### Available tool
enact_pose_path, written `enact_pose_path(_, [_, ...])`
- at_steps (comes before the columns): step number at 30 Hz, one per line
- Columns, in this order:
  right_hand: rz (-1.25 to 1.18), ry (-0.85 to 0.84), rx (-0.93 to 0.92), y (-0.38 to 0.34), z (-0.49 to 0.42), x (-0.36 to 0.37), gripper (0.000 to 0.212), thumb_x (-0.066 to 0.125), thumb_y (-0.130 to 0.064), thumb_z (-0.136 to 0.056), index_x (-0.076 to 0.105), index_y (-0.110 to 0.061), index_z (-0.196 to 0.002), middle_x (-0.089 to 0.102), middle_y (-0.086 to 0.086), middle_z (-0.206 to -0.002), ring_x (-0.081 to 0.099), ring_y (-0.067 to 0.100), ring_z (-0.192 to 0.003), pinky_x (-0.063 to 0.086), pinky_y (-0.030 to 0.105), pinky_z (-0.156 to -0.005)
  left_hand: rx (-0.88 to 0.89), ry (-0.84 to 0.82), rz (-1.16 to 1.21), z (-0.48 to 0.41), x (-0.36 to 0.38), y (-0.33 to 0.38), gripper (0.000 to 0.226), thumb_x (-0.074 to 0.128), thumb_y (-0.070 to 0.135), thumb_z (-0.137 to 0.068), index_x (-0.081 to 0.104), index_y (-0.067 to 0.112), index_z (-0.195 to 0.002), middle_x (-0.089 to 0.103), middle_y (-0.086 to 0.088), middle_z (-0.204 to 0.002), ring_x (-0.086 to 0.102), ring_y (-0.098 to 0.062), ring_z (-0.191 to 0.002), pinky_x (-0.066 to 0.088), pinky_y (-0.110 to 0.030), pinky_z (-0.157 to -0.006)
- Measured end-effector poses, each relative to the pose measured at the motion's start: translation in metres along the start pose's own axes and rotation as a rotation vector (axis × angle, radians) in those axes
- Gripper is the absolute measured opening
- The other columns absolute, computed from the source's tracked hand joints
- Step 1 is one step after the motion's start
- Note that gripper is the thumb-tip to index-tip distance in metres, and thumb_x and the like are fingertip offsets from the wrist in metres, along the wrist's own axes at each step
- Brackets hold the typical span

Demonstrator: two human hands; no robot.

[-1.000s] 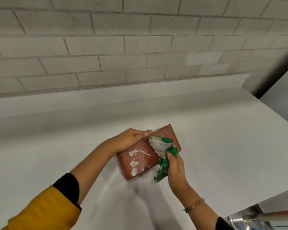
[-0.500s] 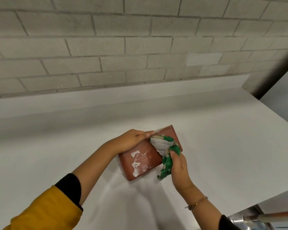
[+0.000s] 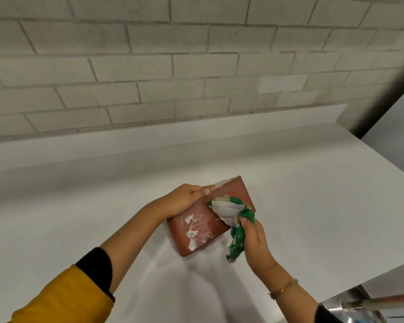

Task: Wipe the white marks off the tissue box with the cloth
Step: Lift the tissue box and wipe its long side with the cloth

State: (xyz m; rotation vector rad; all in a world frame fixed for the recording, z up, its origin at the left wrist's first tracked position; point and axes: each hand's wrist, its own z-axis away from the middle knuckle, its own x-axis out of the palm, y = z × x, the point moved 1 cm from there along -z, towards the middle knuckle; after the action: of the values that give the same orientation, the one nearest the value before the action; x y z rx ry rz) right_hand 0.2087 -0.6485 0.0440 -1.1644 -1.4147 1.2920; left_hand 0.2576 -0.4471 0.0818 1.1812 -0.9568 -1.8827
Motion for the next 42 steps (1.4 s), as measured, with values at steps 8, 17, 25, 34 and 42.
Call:
enact_pose_path(8, [0.061,-0.171,-0.032,0.0,0.016,0.04,0.049,0.039,-0.034,-0.083,0.058,-0.006,-0.118,0.067,0.001,-0.113,0.06,0.013,-0.108,0.045,0.022,-0.095,0.011,-0.014,-0.007,0.0,-0.002,0.001,0.033,0.047,0.039,-0.095,0.064,0.011,-0.096,0.06,0.017,-0.101,0.059,0.007,-0.086,0.045,-0.023,-0.075])
enact_pose_path(17, [-0.058,-0.048,-0.001,-0.002,0.004,0.03,0.037,0.036,-0.018,-0.086,0.061,-0.013,-0.112,0.068,0.003,-0.113,0.062,0.014,-0.108,0.046,0.021,-0.094,0.008,-0.003,0.025,-0.003,-0.002,-0.001,0.031,0.046,0.038,-0.096,0.068,0.034,-0.074,0.066,0.014,-0.076,0.062,0.001,-0.063,0.048,-0.019,-0.064])
enact_pose_path(25, [0.035,-0.173,-0.003,-0.002,0.01,0.033,0.036,0.04,-0.033,-0.082,0.065,-0.018,-0.104,0.072,-0.012,-0.1,0.064,0.005,-0.097,0.047,0.016,-0.085,0.006,-0.028,-0.016,-0.003,-0.005,-0.002,0.034,0.045,0.042,-0.095,0.068,0.023,-0.112,0.066,0.01,-0.099,0.063,-0.003,-0.084,0.045,-0.018,-0.079])
enact_pose_path(34, [-0.004,-0.104,0.004,-0.008,0.003,0.051,0.052,0.041,-0.032,-0.082,0.052,-0.009,-0.127,0.058,0.005,-0.127,0.054,0.011,-0.118,0.041,0.02,-0.101,-0.019,-0.008,0.076,-0.001,-0.006,0.0,0.036,0.045,0.041,-0.096,0.069,0.028,-0.073,0.071,0.011,-0.071,0.066,-0.007,-0.067,0.05,-0.019,-0.065])
enact_pose_path(42, [0.087,-0.145,0.045,-0.005,0.003,0.028,0.026,0.042,-0.038,-0.077,0.066,-0.029,-0.079,0.07,-0.014,-0.072,0.063,-0.001,-0.073,0.047,0.01,-0.068,-0.021,0.007,0.011,-0.002,-0.008,0.0,0.035,0.044,0.04,-0.096,0.068,0.021,-0.113,0.069,0.007,-0.099,0.063,-0.001,-0.083,0.047,-0.014,-0.076])
